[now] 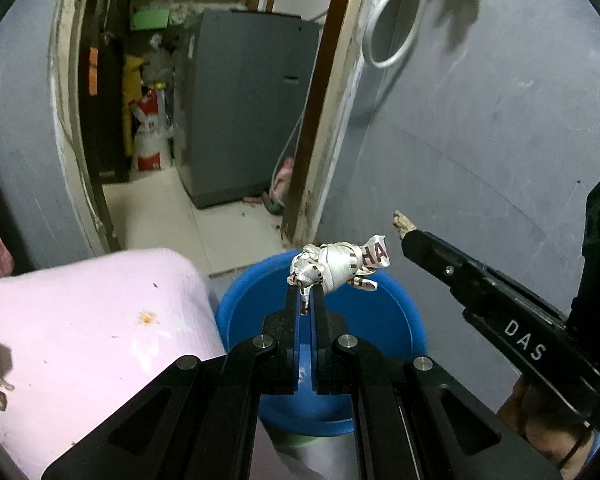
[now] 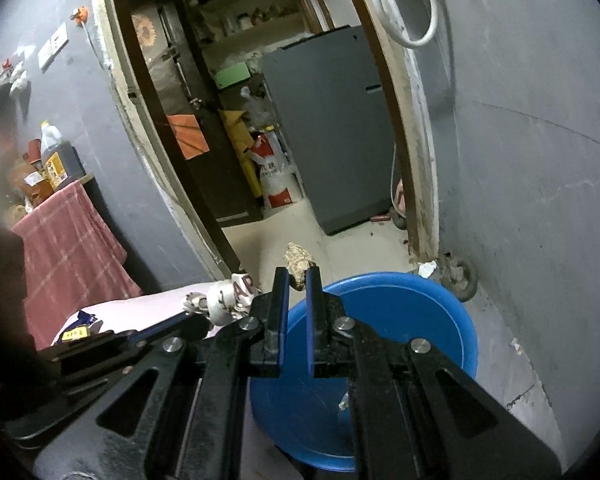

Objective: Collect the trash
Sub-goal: 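Carry both items over the blue basin and open both tools to drop them, then move both tools back over the remaining trash on the bed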

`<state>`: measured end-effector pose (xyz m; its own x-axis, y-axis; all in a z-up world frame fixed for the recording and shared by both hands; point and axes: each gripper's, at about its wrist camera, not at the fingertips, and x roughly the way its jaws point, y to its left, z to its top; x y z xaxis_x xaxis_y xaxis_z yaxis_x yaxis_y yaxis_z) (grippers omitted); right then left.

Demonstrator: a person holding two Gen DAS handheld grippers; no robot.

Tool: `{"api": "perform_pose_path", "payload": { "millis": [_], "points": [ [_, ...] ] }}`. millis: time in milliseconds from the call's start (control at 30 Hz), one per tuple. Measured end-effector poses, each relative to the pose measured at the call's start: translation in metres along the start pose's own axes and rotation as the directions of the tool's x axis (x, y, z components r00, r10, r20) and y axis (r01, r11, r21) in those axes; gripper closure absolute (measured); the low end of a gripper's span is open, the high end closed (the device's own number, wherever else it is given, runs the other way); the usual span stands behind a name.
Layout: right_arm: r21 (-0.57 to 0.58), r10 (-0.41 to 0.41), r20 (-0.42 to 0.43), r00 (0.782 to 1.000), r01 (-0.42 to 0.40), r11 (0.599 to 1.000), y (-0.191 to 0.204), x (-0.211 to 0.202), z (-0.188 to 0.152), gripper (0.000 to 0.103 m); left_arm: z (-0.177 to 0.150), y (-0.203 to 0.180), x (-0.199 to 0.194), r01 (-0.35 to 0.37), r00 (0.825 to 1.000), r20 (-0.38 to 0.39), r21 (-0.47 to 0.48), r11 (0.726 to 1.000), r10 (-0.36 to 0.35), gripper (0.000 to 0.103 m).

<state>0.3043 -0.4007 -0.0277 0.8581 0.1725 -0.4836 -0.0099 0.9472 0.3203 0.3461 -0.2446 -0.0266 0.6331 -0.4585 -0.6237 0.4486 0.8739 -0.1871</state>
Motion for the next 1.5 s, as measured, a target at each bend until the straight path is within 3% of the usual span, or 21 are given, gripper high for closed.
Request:
{"api": "perform_pose_path", "payload": {
  "millis": [367, 600, 700, 800, 967, 1033, 1167, 1233, 1367, 1500],
  "points": [
    [0.015, -0.015, -0.047, 0.999, 0.016, 1.000, -0.005, 0.011, -0.003, 0.093, -0.007, 0.010, 0.017, -0.009, 0.996, -0.084, -0.021, 1.000, 0.007, 0.098],
    [0.024, -0.022, -0.041, 0.999, 0.023, 0.999, -0.007, 0.010, -0.002, 0.092, -0.005, 0.017, 0.015, -0.022, 0.996, -0.092, -0.029, 0.999, 0.020, 0.097],
    [0.023, -0.024, -0.028, 0.999, 0.025, 0.999, -0.005, 0.008, -0.002, 0.087, -0.004, 0.018, 0.012, -0.028, 0.997, -0.076, -0.039, 0.999, 0.025, 0.087],
    [0.022, -0.024, -0.009, 1.000, 0.024, 0.999, -0.003, 0.006, -0.001, 0.075, -0.004, 0.024, 0.003, -0.044, 0.998, -0.038, -0.056, 0.997, 0.042, 0.067],
    [0.026, -0.020, 0.036, 0.999, 0.019, 0.999, 0.000, -0.002, 0.003, 0.063, 0.001, 0.037, -0.013, -0.073, 0.997, 0.003, -0.082, 0.994, 0.074, 0.063],
    [0.020, -0.013, 0.052, 0.999, 0.012, 1.000, 0.004, -0.004, 0.005, 0.057, 0.002, 0.044, -0.022, -0.089, 0.995, 0.029, -0.095, 0.991, 0.092, 0.049],
    [-0.003, -0.002, 0.071, 0.997, 0.002, 1.000, 0.013, -0.004, 0.006, 0.041, 0.001, 0.054, -0.041, -0.120, 0.986, 0.102, -0.113, 0.986, 0.132, 0.039],
    [-0.008, 0.005, 0.084, 0.996, -0.004, 1.000, 0.018, -0.005, 0.007, 0.033, 0.001, 0.058, -0.048, -0.136, 0.982, 0.119, -0.114, 0.984, 0.149, 0.025],
    [-0.019, 0.028, 0.148, 0.989, -0.026, 1.000, 0.029, -0.013, 0.008, 0.012, -0.001, 0.067, -0.065, -0.164, 0.969, 0.166, -0.118, 0.979, 0.183, 0.022],
    [-0.055, 0.075, 0.199, 0.977, -0.065, 0.996, 0.046, -0.019, 0.008, 0.003, -0.004, 0.075, -0.084, -0.198, 0.951, 0.217, -0.121, 0.973, 0.221, 0.010]
  ]
}}
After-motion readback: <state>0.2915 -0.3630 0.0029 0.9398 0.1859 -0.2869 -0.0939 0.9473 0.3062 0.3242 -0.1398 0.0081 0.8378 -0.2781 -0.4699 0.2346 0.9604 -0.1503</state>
